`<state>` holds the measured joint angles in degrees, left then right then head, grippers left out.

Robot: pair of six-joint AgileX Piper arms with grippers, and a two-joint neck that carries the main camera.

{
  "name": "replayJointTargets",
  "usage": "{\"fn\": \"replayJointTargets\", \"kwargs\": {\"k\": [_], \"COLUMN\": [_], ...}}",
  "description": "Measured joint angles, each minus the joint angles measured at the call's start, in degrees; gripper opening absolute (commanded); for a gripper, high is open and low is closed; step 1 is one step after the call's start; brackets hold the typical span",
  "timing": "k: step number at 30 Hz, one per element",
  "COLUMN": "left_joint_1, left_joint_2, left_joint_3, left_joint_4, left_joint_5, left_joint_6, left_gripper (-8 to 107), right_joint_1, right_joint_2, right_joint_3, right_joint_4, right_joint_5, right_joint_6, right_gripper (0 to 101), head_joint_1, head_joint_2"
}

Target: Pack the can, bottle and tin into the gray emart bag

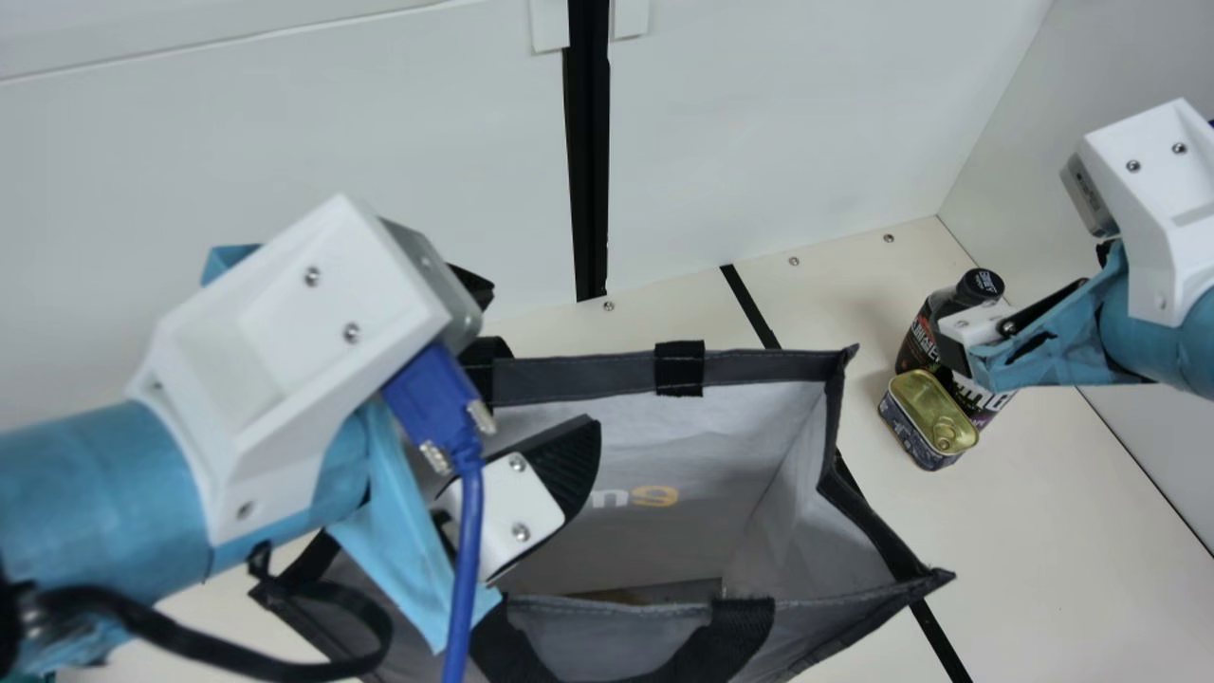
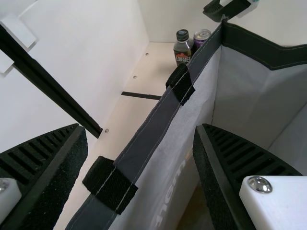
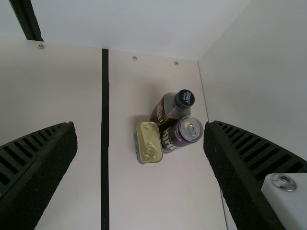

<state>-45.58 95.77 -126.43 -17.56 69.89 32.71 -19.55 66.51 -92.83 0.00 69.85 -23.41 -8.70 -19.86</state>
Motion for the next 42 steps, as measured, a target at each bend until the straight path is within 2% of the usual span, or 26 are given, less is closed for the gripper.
{"fn": "replayJointTargets", "kwargs": {"k": [20, 35, 42], "left_joint_1": [-1.38, -1.95, -1.95], "left_joint_2": [6.21, 8.96, 9.45], "left_joint_3": [-2.34, -2.34, -2.11], "left_joint_4": [1.05, 1.73, 1.86], "left_joint_5": [0.00, 0.00, -0.01], "left_joint_6": [3.72, 6.04, 6.35], "left_gripper": [90, 90, 43], "right_joint_1": [0.00, 0.00, 0.00], "right_joint_2": [0.00, 0.00, 0.00], "right_joint_3": [0.00, 0.00, 0.00], "right_joint_4": [0.00, 0.00, 0.00], "right_joint_5": [0.00, 0.00, 0.00], "right_joint_6": [0.00, 0.00, 0.00], "right_gripper": [91, 91, 91], "head_joint_1": [0.00, 0.00, 0.00], "head_joint_2": [-0.09, -0.09, -0.09]}}
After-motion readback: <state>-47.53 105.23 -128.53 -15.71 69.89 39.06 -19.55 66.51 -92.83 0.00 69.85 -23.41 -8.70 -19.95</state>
